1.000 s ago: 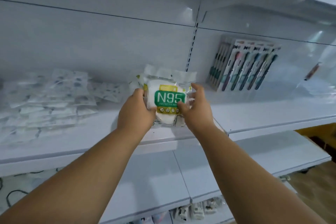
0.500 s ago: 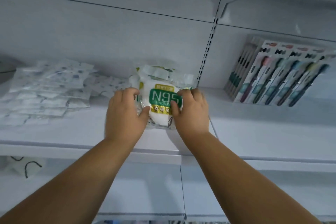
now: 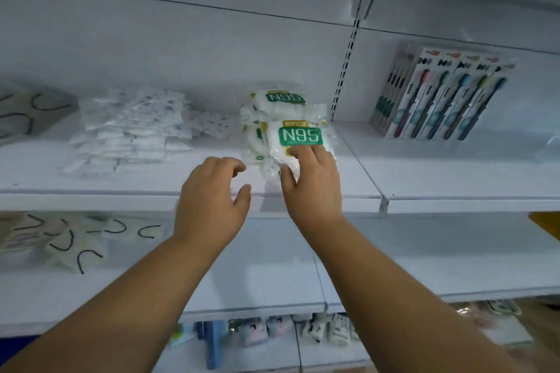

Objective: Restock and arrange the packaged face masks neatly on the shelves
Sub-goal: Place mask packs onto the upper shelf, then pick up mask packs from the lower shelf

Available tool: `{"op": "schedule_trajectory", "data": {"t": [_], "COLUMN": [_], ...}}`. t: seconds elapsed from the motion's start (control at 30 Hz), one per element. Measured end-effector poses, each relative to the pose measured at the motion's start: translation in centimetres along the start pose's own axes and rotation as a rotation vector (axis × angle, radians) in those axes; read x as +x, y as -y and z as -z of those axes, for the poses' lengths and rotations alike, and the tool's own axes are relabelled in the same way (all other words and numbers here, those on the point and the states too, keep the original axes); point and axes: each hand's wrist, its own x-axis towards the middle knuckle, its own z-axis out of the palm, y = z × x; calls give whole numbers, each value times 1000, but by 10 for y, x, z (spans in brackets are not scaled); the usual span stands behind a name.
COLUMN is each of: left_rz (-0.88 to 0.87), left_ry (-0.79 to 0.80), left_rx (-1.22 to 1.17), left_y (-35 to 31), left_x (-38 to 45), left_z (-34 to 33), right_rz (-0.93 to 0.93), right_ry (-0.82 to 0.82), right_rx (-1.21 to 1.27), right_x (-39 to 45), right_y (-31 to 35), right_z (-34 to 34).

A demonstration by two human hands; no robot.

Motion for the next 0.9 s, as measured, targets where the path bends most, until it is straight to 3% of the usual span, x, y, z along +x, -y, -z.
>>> {"op": "schedule_trajectory", "data": {"t": [0.2, 0.53, 0.73, 0.9], "left_rz": [42, 401, 577, 611], "left_ry": [76, 88, 130, 241], "left_rx": [67, 286, 270, 162], "left_y": [66, 201, 278, 393], "left_x": [-86, -219, -266, -250], "left_z": [80, 191, 238, 254], "right_rz": [53, 275, 276, 108], "right_ry": [34, 377, 552, 595], "right_rx": [168, 526, 596, 506], "right_x": [-71, -152, -194, -210], "right_y": [97, 268, 342, 389], "right_z": [-27, -141, -211, -301]}}
